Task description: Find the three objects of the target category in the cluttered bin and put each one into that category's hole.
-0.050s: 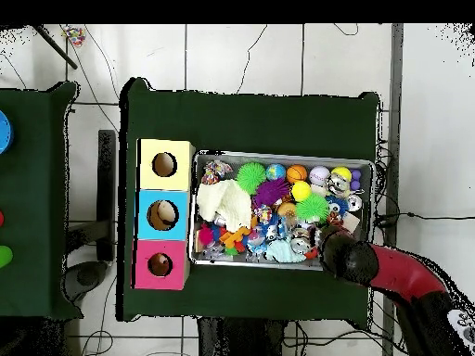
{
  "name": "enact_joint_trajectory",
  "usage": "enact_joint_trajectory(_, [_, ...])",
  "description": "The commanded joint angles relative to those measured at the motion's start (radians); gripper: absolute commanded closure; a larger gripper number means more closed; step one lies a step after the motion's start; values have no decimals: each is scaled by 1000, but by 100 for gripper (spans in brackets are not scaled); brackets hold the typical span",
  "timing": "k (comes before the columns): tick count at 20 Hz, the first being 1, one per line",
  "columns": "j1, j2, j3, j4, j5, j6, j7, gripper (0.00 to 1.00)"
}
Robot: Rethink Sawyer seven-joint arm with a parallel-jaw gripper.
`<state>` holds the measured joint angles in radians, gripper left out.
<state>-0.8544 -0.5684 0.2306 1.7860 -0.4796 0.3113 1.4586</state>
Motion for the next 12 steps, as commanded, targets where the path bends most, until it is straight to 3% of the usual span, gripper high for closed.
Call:
enact_joint_trajectory(1, [5,-25,51,89,3,-54,118,0])
enact_joint_trajectory(9, [-9,-185,99,159,102,87,93,0])
enact_joint_trajectory(12, [-3,-197,99,152,127,112,84,0])
